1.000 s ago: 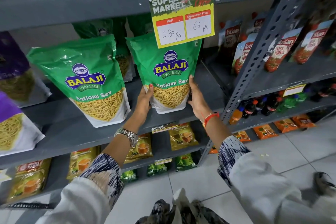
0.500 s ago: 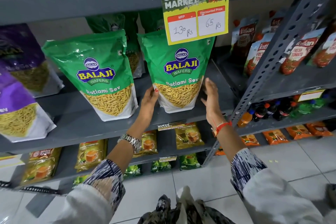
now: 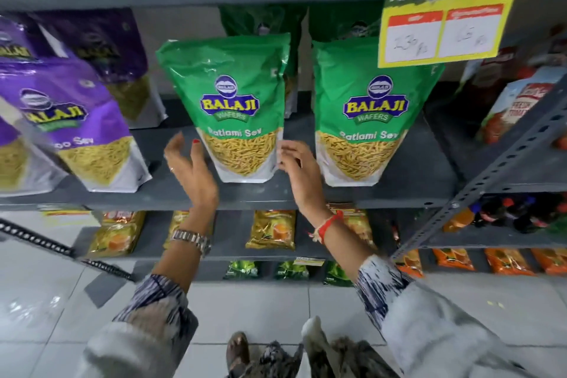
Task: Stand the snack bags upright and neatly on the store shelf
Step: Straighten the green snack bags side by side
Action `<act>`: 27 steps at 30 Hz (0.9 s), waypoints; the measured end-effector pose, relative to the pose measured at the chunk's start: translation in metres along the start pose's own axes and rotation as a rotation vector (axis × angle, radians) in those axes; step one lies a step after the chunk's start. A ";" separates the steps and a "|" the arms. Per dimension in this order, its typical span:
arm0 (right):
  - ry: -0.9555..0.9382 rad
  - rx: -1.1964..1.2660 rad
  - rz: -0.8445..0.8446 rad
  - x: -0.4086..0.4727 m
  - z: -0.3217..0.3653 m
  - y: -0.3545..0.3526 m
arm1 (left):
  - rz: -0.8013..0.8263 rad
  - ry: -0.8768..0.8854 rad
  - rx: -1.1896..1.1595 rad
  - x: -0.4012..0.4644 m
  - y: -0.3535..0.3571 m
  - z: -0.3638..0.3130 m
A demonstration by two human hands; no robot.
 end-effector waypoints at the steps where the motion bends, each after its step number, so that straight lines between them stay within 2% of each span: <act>1: 0.098 0.070 -0.041 0.009 -0.008 0.009 | 0.078 -0.066 -0.033 0.014 0.007 0.004; 4: 0.277 0.179 -0.165 0.034 -0.021 0.023 | 0.249 -0.313 -0.061 0.045 0.025 0.021; 6: 0.347 0.198 -0.165 0.043 -0.034 0.030 | 0.358 -0.479 -0.031 0.052 0.032 0.034; 8: 0.392 0.194 -0.123 0.042 -0.046 0.037 | 0.498 -0.541 -0.074 0.047 0.040 0.030; 11: 0.387 0.184 -0.092 0.033 -0.053 0.043 | 0.664 -0.504 -0.115 0.032 0.052 0.017; 14: 0.335 0.191 -0.154 0.024 -0.051 0.042 | 0.709 -0.459 -0.127 0.021 0.049 0.016; 20: 0.276 0.237 -0.290 0.015 -0.055 0.033 | 0.871 -0.477 -0.187 0.014 0.052 0.018; 27: 0.251 0.222 -0.316 0.012 -0.049 0.024 | 0.986 -0.458 -0.228 0.011 0.063 0.018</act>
Point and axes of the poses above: each hand's wrist, its own x-axis towards the middle knuckle, its own y-axis out of the palm, z = x × y, the point moved 8 cm from there along x, towards the middle knuckle, and after that the axes turned 4 degrees about -y, right-handed, at the moved point
